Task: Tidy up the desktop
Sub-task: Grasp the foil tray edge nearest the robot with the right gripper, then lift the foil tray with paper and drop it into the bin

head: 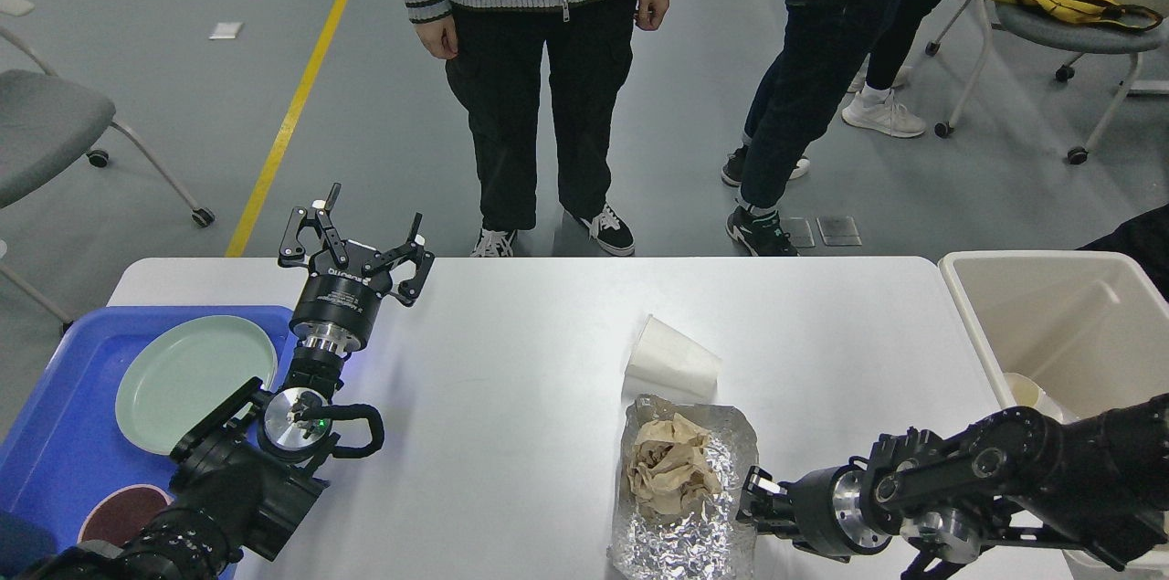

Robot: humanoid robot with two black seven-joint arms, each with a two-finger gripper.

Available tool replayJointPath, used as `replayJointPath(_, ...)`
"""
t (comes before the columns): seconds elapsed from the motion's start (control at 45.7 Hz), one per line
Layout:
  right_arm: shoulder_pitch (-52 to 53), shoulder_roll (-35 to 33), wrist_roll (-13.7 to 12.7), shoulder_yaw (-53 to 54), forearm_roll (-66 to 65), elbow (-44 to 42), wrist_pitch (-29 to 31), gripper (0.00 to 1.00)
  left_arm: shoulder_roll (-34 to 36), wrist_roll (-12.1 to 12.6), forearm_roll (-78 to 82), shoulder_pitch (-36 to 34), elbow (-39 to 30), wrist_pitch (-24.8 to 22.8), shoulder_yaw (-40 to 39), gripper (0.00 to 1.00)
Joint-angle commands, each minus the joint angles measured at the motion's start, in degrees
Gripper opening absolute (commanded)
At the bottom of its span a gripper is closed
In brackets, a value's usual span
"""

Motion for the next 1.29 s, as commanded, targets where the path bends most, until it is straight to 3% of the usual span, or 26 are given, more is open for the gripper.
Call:
replayJointPath(0.0,0.0,0.0,0.0,0.2,-0.1,0.4,-0.1,0.0,0.0,0.0,0.0,-0.1,0.0,0.0,0.0,0.96)
replayJointPath(0.285,1.4,-1.4,0.0,1.1,-0.1,0.9,-0.2,0.0,0.0,0.0,0.0,0.0,0.0,0.0,0.0,0.96)
replayJointPath(0.526,5.9,-8.2,0.2,-0.5,-4.6,2.9,2.2,0.0,0.0,0.0,0.0,0.0,0.0,0.0,0.0,0.96)
replayJointPath(0.701,17.9,-18.6,3.5,-3.7,-9.9,5.5,13.8,0.0,0.0,0.0,0.0,0.0,0.0,0.0,0.0,0.96)
replayJointPath(0.854,32.5,-26.1,3.7,-3.7,-10.3,7.6,27.8,0.0,0.0,0.0,0.0,0.0,-0.1,0.0,0.0,0.96)
replayJointPath(1.051,51.7,-27.7,1.8,-4.5,-10.4,11.0,46.6,0.0,0.0,0.0,0.0,0.0,-0.1,0.0,0.0,0.96)
replayJointPath(1.161,59.1,-27.3,-0.5,-4.4,-10.4,13.2,51.8,0.0,0.0,0.0,0.0,0.0,-0.1,0.0,0.0,0.96)
replayJointPath(1.27,61.9,-27.2,-1.1,-4.3,-10.5,15.1,53.5,0.0,0.0,0.0,0.0,-0.1,-0.1,0.0,0.0,0.96)
